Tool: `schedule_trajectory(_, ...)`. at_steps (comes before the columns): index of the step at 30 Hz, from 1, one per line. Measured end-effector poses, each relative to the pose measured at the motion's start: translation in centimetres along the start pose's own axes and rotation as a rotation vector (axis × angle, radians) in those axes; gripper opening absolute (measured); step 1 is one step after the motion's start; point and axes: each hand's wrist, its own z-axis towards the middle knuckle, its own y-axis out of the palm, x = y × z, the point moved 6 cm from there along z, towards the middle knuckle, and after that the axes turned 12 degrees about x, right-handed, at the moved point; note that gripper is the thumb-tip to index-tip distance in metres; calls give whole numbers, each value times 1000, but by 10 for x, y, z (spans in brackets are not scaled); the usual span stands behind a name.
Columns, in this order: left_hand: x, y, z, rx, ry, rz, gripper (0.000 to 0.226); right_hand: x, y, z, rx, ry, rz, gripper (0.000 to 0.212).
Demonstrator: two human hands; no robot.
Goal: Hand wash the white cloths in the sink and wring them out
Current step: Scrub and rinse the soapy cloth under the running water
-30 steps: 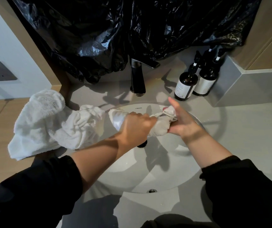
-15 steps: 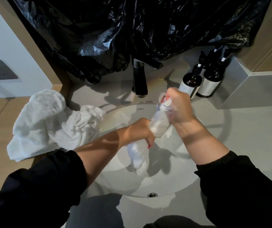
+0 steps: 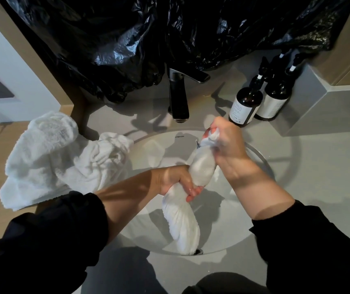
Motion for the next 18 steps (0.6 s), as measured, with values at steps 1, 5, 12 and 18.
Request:
schedule_trajectory(1,-1,0,0,-2,-7,-22,40,3,0,-1,0,32,10,36)
schedule_trajectory(5,-8,-3,1,-46,-23,-42,21,8,0,-5,20,90,22,42)
schedule_trajectory(12,2,-11,-7,-3,7,109,45,8,-2,-1,-35,161,117,39)
schedule_trajectory(18,2,-11,-4,112,43,126,56,6,-7,-4,-94,240,234,20)
